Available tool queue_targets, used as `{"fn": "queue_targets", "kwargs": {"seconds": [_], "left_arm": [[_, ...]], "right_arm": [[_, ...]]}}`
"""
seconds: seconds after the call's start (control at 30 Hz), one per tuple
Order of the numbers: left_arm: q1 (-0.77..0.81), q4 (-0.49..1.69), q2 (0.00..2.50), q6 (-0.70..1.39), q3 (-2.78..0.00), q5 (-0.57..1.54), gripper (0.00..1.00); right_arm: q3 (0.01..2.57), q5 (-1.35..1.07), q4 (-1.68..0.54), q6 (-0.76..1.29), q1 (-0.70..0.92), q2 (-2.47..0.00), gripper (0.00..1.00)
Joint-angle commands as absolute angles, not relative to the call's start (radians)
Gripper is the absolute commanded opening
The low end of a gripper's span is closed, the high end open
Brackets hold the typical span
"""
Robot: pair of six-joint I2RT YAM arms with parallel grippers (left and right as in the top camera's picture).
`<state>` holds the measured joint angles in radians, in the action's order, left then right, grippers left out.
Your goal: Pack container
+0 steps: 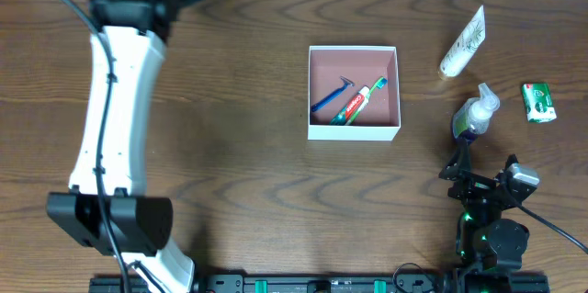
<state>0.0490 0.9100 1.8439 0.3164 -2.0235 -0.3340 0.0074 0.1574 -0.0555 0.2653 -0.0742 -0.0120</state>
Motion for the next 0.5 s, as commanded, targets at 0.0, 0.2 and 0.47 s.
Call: {"fn": "queue_targets", "kwargs": {"seconds": [0.0, 0.2, 0.47], "left_arm": [[-0.030, 0.911, 1.872, 0.311, -2.011, -0.364, 0.98], [-0.137, 0.882, 1.874, 0.311, -2.011, -0.364, 0.98], [-0.172, 0.882, 1.874, 0.311, -2.011, -0.364, 0.98]], "right_arm": [[0.006, 0.164, -0.059, 0.250, -0.058, -0.006, 0.99], [0.006, 0.165, -0.059, 0.250, -0.058, -0.006, 0.99], [0.006, 0.164, -0.059, 0.250, -0.058, -0.006, 0.99]]}}
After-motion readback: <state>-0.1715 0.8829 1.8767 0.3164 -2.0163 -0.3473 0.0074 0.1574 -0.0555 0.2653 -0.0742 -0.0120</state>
